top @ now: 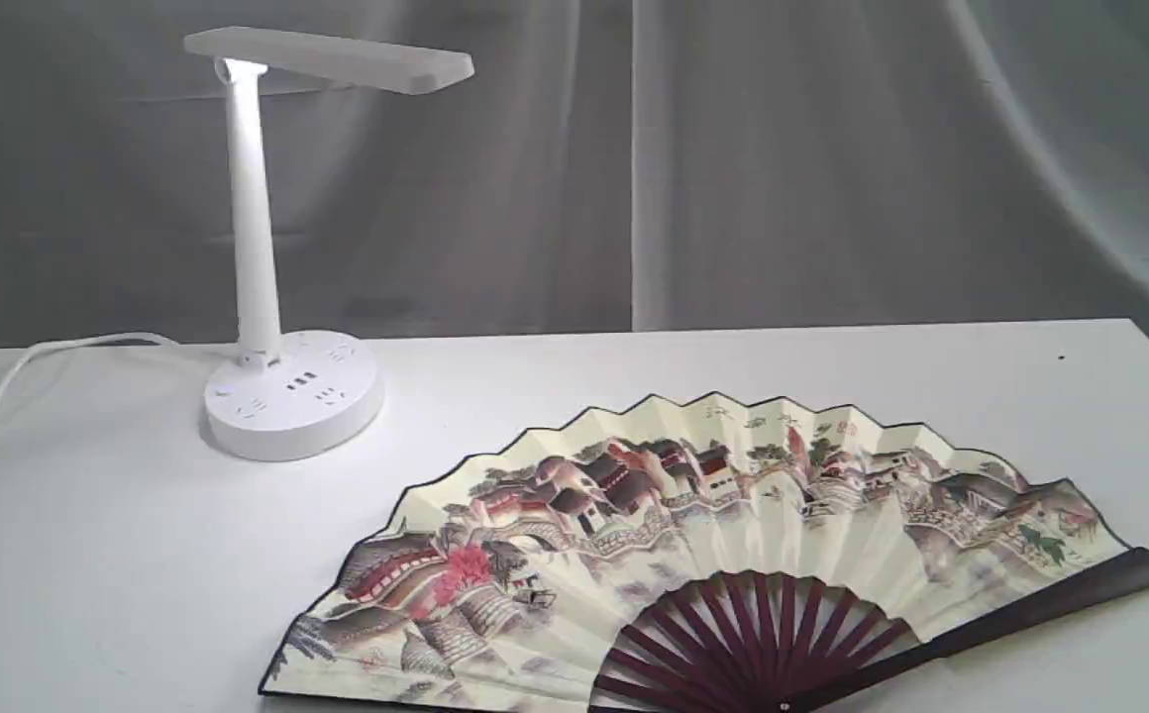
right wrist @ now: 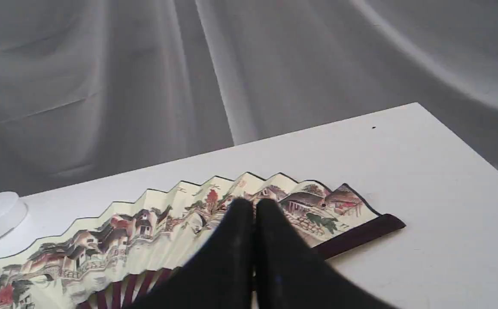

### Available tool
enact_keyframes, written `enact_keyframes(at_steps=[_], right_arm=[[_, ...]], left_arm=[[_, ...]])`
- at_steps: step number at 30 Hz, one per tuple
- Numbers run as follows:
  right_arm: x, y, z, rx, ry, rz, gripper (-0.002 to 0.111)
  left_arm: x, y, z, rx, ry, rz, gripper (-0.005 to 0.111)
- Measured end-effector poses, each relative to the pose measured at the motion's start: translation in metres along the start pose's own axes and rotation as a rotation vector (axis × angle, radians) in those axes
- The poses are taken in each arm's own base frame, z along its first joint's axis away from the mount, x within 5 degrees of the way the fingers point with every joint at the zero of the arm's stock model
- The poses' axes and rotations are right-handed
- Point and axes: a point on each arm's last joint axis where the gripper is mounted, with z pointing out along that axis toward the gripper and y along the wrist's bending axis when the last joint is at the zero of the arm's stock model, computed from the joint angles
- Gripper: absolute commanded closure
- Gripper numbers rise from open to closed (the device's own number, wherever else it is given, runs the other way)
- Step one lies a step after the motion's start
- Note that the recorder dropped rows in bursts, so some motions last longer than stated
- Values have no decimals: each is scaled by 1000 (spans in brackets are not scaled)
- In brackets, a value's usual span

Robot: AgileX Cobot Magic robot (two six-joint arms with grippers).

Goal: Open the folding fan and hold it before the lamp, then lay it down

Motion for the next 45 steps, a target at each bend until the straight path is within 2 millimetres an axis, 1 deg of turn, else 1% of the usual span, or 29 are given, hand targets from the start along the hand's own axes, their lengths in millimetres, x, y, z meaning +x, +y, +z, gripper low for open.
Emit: enact_keyframes(at_steps=[4, 6, 24, 31, 35, 40, 45], right_arm=[[0, 0, 0, -2, -6, 0, 108], [0, 0, 0, -2, -6, 0, 108], [-1, 0, 0, -3, -8, 0, 108], [-1, 0, 0, -3, -8, 0, 108], [-1, 0, 0, -3, -8, 0, 108], [-1, 0, 0, -3, -8, 0, 108], [-1, 0, 0, -3, -8, 0, 108]], left_arm=[[-7, 0, -2, 5, -82, 0, 107], [-8, 0, -2, 6, -93, 0, 107], [-8, 0, -2, 6, -93, 0, 107], [-8, -3, -2, 47, -93, 2, 107], [-3, -3, -1, 45, -42, 1, 107], [9, -2, -2, 38, 93, 4, 107], [11, -2, -2, 37, 116, 4, 107]])
